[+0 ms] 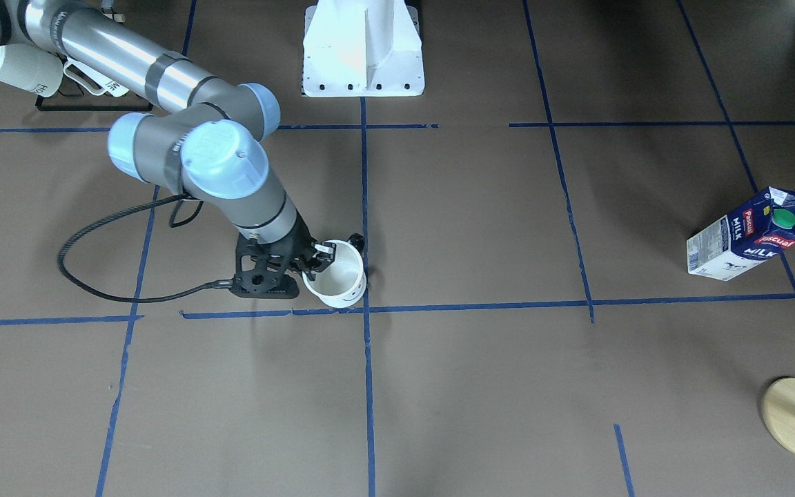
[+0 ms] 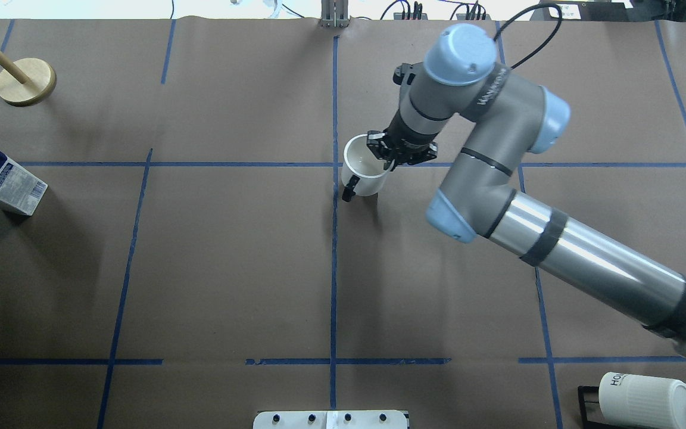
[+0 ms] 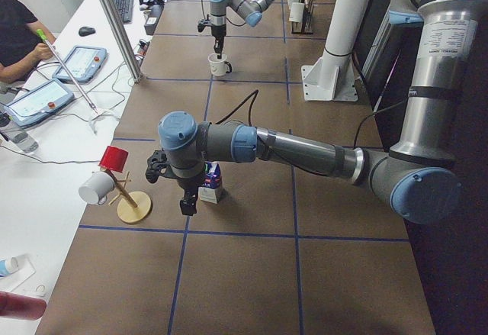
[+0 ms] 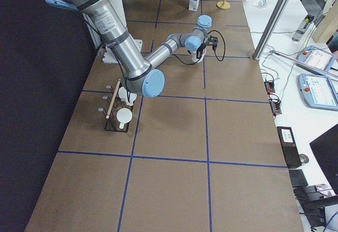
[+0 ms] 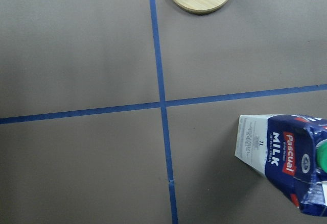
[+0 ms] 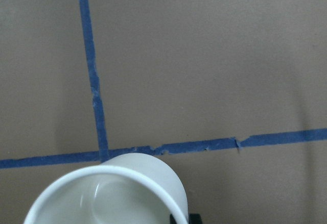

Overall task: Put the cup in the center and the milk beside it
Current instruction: 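Carry the white mug with the right gripper to the table center, then open the right gripper and lift it away from the mug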

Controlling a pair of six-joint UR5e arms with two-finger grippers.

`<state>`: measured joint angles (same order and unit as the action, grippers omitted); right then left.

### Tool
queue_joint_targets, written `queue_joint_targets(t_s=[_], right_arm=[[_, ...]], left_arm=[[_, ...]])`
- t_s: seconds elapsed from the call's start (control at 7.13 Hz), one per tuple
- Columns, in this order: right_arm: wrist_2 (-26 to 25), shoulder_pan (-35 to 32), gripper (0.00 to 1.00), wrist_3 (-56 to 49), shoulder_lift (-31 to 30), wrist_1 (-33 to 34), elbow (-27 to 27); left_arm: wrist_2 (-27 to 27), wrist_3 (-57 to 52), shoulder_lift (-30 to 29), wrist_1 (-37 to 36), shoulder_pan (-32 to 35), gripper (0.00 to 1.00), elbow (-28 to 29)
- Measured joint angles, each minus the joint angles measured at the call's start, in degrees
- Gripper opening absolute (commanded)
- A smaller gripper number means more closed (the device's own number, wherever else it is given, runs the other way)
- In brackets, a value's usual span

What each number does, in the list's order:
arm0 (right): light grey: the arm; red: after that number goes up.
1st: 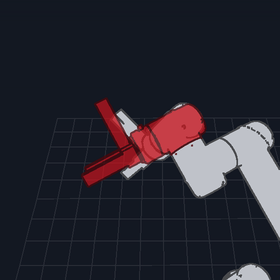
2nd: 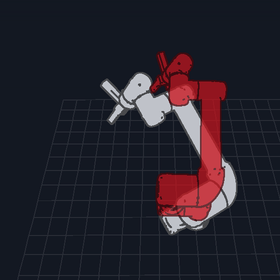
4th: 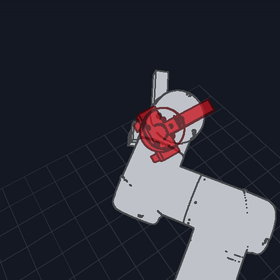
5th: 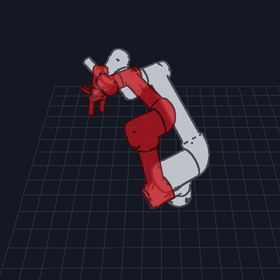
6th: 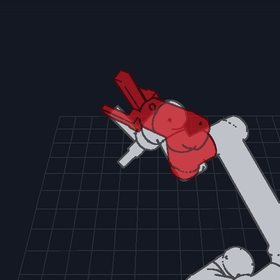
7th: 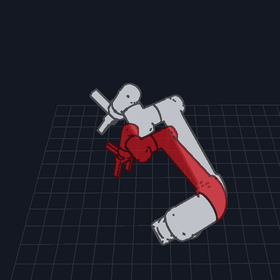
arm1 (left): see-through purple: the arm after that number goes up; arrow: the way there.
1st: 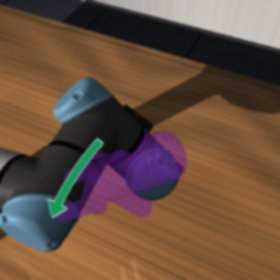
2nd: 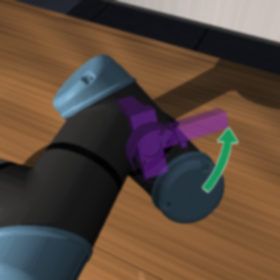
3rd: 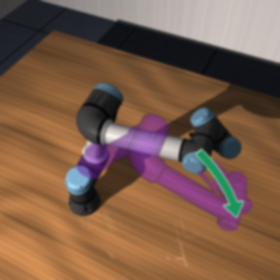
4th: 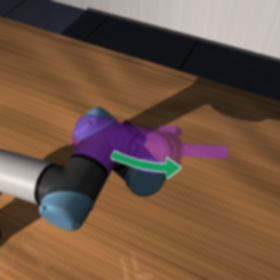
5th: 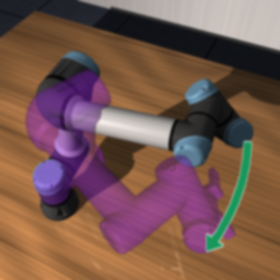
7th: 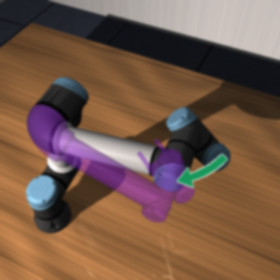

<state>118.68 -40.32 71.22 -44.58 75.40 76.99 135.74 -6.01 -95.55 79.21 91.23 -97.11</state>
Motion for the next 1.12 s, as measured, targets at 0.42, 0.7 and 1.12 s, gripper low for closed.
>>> queue_joint_targets(t_s=[0.42, 0.7, 1.12], right_arm=[[-0.69, 0.95, 1.0, 1.0, 1.69, 0.06, -1.39], [1.07, -1.49, 1.0, 0.63, -0.59, 0.4, 3.34], [11.17, -13.23, 1.0, -8.91, -17.79, 0.47, 18.29]], left_arm=[[0.05, 1.99, -0.26, 0.03, -0.31, 1.0, -1.63], [0.3, 5.35, -0.78, -0.2, -1.81, 1.0, -3.51], [1.35, 15.27, -1.92, 0.13, -12.1, 1.0, -6.47]])
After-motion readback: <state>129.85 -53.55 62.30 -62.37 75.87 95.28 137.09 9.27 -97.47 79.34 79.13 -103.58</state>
